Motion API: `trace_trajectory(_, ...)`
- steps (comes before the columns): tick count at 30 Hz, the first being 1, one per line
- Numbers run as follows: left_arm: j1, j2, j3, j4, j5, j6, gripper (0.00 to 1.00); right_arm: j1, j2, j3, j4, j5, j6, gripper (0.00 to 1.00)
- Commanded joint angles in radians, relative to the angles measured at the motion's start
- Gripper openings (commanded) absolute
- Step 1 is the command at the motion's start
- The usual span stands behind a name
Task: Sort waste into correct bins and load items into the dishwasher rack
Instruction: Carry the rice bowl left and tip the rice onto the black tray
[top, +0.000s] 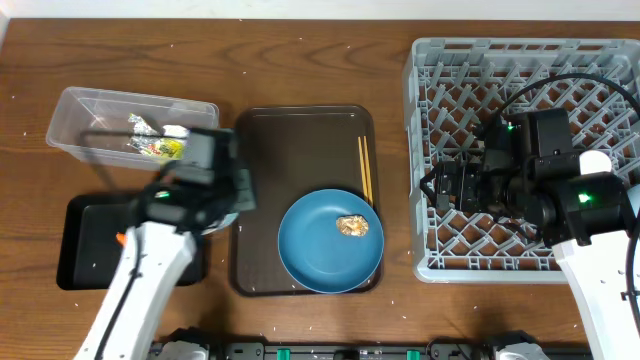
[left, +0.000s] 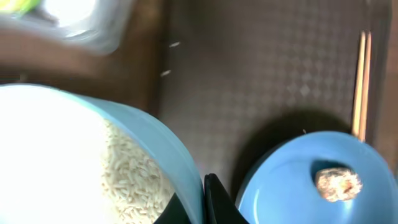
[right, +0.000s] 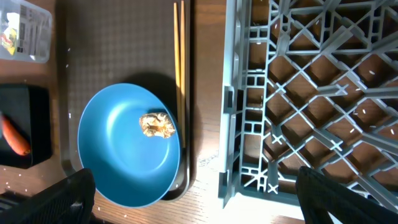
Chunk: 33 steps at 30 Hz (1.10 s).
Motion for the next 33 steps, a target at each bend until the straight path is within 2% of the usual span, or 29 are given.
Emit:
trace_trajectory(1, 0.146, -0.032, 0.014, -0.014, 0.173, -0.007, 0.06, 0.016, -0.003, 0.0, -0.001, 0.003, 0.009, 0.96)
trace_trajectory(9, 0.602, 0.01, -0.065, 0.029, 0.674, 0.167, 0.06, 0.016, -0.003, 0.0, -0.001, 0.003, 0.009, 0.96)
trace_trajectory(12, 0.76, 0.031, -0.109, 0.097, 0.883, 0.212, 0.06, 0.016, -0.003, 0.0, -0.001, 0.002, 0.009, 0.96)
trace_trajectory(16, 0.912, 0.064, -0.175, 0.204, 1.061, 0.249, 0.06, 0.016, -0.003, 0.0, -0.002, 0.002, 0.009, 0.96)
trace_trajectory(26, 1.072, 0.231, -0.407, 0.642, 1.446, 0.236, 0.06, 0.016, -0.003, 0.0, -0.008, 0.002, 0.01, 0.96)
trace_trajectory(33, 1.162, 0.306, -0.42, 0.639, 1.446, 0.282, 0.06, 0.016, -0.003, 0.0, -0.008, 0.002, 0.01, 0.96)
